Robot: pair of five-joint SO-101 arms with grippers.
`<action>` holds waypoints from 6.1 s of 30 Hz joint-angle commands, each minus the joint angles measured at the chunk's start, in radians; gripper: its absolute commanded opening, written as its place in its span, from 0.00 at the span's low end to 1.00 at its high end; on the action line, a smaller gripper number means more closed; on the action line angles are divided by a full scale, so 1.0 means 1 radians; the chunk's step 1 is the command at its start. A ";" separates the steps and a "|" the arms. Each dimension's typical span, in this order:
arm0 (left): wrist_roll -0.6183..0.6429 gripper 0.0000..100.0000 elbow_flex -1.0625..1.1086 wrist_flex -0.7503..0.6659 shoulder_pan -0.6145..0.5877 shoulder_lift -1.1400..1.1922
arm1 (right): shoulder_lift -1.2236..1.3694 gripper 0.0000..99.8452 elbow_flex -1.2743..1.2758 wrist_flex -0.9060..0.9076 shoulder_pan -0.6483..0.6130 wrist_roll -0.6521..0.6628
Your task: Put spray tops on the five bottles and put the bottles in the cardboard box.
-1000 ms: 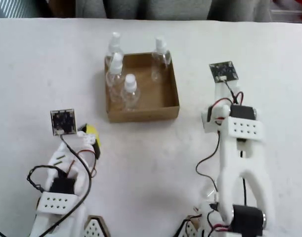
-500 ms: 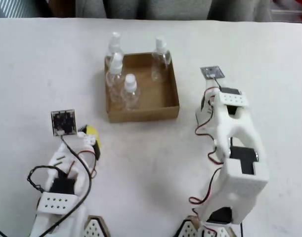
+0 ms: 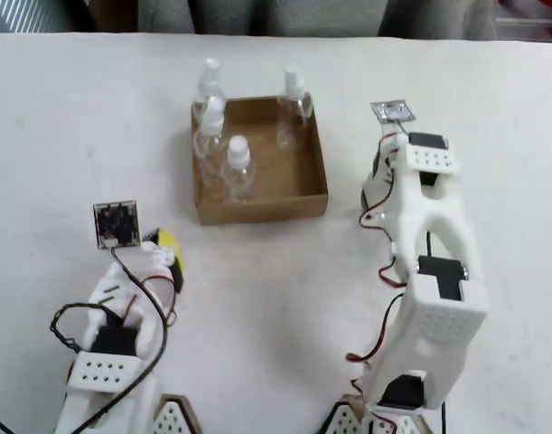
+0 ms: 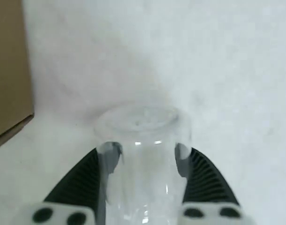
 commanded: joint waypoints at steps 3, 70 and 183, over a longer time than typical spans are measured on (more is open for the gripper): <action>-0.011 0.03 -0.008 -0.026 0.015 -0.013 | -0.016 0.05 -0.206 0.239 0.007 0.011; -0.011 0.03 -0.005 -0.018 0.008 -0.013 | -1.287 0.03 1.028 -0.182 0.036 0.790; -0.011 0.03 -0.003 -0.021 0.005 -0.013 | -1.474 0.27 1.274 0.148 0.217 1.760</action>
